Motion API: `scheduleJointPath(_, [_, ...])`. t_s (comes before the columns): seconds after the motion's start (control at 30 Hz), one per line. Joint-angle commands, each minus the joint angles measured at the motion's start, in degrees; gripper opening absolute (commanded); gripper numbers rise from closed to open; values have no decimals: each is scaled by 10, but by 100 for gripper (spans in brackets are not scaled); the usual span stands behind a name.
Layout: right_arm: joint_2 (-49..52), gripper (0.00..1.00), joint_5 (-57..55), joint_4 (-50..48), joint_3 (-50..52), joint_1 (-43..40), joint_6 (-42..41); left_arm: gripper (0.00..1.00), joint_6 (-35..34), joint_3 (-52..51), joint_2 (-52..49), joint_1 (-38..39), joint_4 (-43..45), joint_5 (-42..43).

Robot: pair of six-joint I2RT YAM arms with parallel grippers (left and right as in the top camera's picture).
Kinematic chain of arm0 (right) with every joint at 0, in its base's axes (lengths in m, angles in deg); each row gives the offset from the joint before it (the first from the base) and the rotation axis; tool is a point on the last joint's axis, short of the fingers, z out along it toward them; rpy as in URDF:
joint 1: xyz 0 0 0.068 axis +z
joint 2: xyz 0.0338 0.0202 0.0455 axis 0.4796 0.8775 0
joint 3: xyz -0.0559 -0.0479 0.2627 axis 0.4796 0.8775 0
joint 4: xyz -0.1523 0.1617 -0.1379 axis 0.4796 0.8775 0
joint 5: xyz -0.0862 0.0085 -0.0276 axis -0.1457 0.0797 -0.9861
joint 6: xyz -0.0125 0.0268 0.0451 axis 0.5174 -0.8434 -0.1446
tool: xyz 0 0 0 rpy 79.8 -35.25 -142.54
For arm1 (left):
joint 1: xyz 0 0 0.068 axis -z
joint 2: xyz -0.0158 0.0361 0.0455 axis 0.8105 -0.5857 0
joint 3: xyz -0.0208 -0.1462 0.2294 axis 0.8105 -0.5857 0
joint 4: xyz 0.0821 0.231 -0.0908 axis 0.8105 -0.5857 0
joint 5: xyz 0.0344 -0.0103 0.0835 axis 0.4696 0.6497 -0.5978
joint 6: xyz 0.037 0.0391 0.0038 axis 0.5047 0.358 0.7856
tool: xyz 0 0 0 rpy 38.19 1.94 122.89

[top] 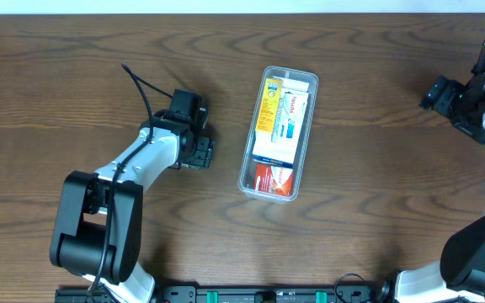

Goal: Pack container
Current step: 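Lower and grasp the green Zam-Buk box with the left gripper, then lift the green box and carry it toward the container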

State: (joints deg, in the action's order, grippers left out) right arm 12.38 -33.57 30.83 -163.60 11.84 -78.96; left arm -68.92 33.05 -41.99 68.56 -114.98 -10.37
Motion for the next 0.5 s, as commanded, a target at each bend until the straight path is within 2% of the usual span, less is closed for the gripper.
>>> scheduleJointPath(0.0, [0, 99, -4, 0, -2, -3, -4, 75, -3, -11, -6, 1, 1, -2])
scheduleJointPath(0.33, [0, 99, -4, 0, -2, -3, -4, 75, -3, -29, -6, 1, 16, -2])
scheduleJointPath(0.47, [0, 99, -4, 0, -2, -3, -4, 69, -3, -29, -6, 1, 17, -2])
